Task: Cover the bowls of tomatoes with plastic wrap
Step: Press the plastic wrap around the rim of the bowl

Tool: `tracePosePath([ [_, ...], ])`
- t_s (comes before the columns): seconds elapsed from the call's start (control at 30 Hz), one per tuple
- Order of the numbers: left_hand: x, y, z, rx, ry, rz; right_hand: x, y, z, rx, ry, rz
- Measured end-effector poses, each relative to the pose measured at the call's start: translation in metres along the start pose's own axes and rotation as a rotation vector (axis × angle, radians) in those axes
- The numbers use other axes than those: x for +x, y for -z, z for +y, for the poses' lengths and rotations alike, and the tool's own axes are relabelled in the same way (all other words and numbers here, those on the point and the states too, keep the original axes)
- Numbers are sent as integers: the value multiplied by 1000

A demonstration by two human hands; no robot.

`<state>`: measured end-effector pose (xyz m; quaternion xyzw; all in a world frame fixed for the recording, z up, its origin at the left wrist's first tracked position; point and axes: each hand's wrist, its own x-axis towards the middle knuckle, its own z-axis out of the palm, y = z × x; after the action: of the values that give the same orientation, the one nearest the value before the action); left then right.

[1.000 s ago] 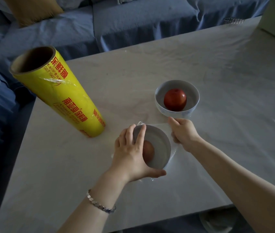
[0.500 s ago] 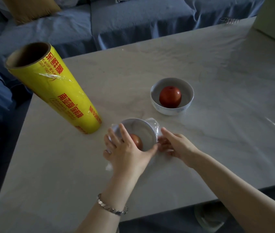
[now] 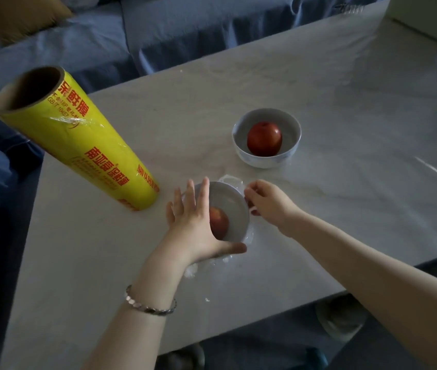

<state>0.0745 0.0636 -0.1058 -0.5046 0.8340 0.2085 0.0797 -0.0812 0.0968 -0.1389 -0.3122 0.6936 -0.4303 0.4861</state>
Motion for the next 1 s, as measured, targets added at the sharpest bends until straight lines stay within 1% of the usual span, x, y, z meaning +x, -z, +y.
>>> tracePosePath([
  [0.07,2,-3,-3,15,-24,32,-2,3,-6,23,38,73],
  [0.17,0,-8,-9,-3,-56,123,-1,3,-16,59,70,131],
  [0.27,-1,-12,-12,-13,-54,162,3,-9,-17,-82,121,171],
  [0.37,0,-14,-13,-23,-40,175,6,-15,-19,-121,127,196],
  [0.5,0,-14,-12,-14,-39,174,5,-10,-16,-153,252,264],
  [0.57,0,-13,-12,-6,-52,178,5,-8,-11,-142,272,299],
  [0.73,1,-14,-14,-10,-58,183,10,-5,1,-118,197,383],
  [0.93,0,-15,-12,-9,-47,191,24,-15,11,-67,59,384],
  [1.0,-1,-16,-11,2,-33,199,26,-14,15,-94,1,344],
])
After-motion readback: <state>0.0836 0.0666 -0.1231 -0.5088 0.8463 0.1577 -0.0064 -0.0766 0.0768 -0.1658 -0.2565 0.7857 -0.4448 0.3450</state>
